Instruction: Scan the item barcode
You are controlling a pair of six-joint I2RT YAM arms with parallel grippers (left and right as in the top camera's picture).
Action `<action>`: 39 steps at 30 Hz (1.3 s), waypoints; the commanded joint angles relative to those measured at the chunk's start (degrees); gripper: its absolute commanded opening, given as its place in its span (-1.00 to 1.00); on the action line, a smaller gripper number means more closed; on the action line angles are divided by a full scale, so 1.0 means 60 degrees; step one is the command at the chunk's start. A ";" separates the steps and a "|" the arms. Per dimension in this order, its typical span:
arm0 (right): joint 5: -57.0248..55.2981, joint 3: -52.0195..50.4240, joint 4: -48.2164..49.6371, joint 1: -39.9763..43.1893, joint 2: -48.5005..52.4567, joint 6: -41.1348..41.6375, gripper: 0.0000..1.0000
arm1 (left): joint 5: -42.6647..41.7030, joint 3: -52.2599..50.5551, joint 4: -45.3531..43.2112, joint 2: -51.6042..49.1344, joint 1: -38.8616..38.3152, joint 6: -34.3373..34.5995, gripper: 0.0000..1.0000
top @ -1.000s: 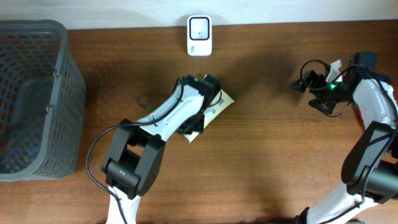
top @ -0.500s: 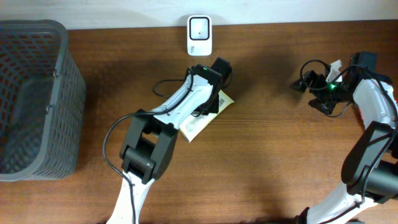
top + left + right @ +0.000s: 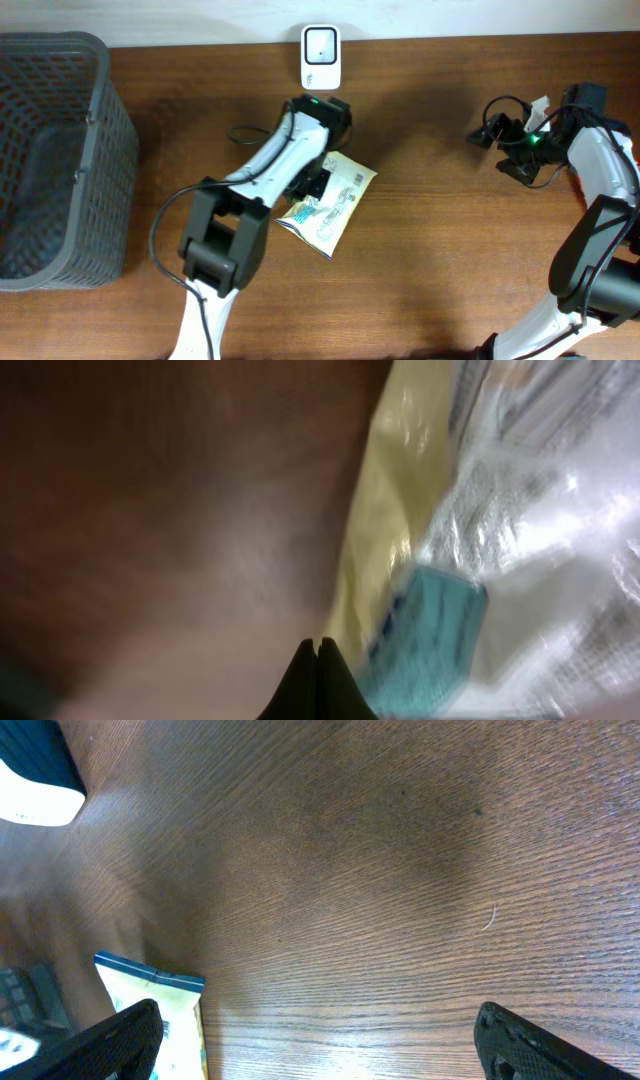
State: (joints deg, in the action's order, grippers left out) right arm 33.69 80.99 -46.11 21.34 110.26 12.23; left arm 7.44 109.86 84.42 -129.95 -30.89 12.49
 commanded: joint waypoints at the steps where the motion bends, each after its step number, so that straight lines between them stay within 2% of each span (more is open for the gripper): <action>1: 0.0011 0.0004 0.0004 0.0011 0.0007 0.0047 0.97 | -0.2284 -0.0029 0.0306 0.0521 0.0069 0.0685 -1.00; 2: 0.0011 0.0004 0.0004 0.0011 0.0007 0.0047 0.97 | -0.2590 -0.0029 0.0299 0.0521 0.0055 0.0459 -1.00; 4: 0.0011 0.0004 0.0004 0.0011 0.0007 0.0047 0.97 | -0.3978 -0.0029 0.0441 0.0576 0.0051 -0.0754 -1.00; 6: 0.0011 0.0004 0.0004 0.0011 0.0007 0.0047 0.97 | -0.4025 -0.0033 0.1107 0.0612 0.0033 -0.0780 -1.00; 8: 0.0011 0.0004 0.0004 0.0011 0.0007 0.0047 0.97 | -0.3483 -0.0204 0.1260 0.0608 -0.0058 -0.0776 -1.00; 11: 0.0015 0.0004 0.0004 0.0011 0.0007 0.0047 0.97 | -0.3300 -0.0903 0.0255 0.0608 -0.0131 -0.0736 -1.00; 13: 0.0011 0.0004 0.0004 0.0011 0.0007 0.0051 0.97 | -0.2969 -0.2062 -0.1071 0.0605 -0.0117 -0.0692 -0.99; 15: 0.0015 0.0004 0.0007 0.0011 0.0007 0.0047 0.97 | -0.1974 -0.2765 -0.1876 0.0601 -0.0058 -0.0233 -1.00; 17: 0.0011 0.0004 0.0004 0.0011 0.0007 0.0047 0.97 | -0.0186 -0.2947 -0.2069 0.0601 0.0127 0.0718 -1.00; 22: 0.0011 0.0004 0.0004 0.0011 0.0007 0.0047 0.97 | 0.2619 -0.2393 -0.2922 0.0608 0.1060 0.0809 -1.00; 24: 0.0015 0.0004 0.0007 0.0011 0.0007 0.0047 0.98 | 0.2980 -0.1435 -0.2809 0.0612 0.1322 0.0809 -1.00; 26: 0.0011 0.0004 0.0004 0.0011 0.0007 0.0047 0.97 | 0.2623 -0.0124 -0.2375 0.0616 0.1366 0.0809 -1.00; 28: 0.0011 0.0004 0.0007 0.0011 0.0007 0.0047 0.97 | 0.0463 0.0933 -0.2240 0.0619 0.1359 0.0801 -1.00; 29: 0.0011 0.0004 0.0007 0.0011 0.0007 0.0047 0.97 | -0.1249 0.1107 -0.2269 0.0619 0.1348 0.0801 -1.00; 31: 0.0015 0.0004 0.0007 0.0011 0.0007 0.0051 0.97 | -0.3260 0.0896 -0.2022 0.0590 0.1228 0.0805 -1.00; 35: 0.0011 0.0004 0.0004 0.0011 0.0007 0.0047 0.97 | -0.3282 -0.0535 -0.2659 0.0590 0.0561 0.0809 -1.00; 39: 0.0011 0.0004 0.0007 0.0011 0.0007 0.0051 0.97 | -0.3158 -0.1934 -0.4783 0.0590 0.0015 0.0809 -0.99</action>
State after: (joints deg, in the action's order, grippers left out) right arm 33.69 80.99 -46.19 21.34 110.26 12.25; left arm -10.66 103.00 61.98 -126.98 -29.36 16.97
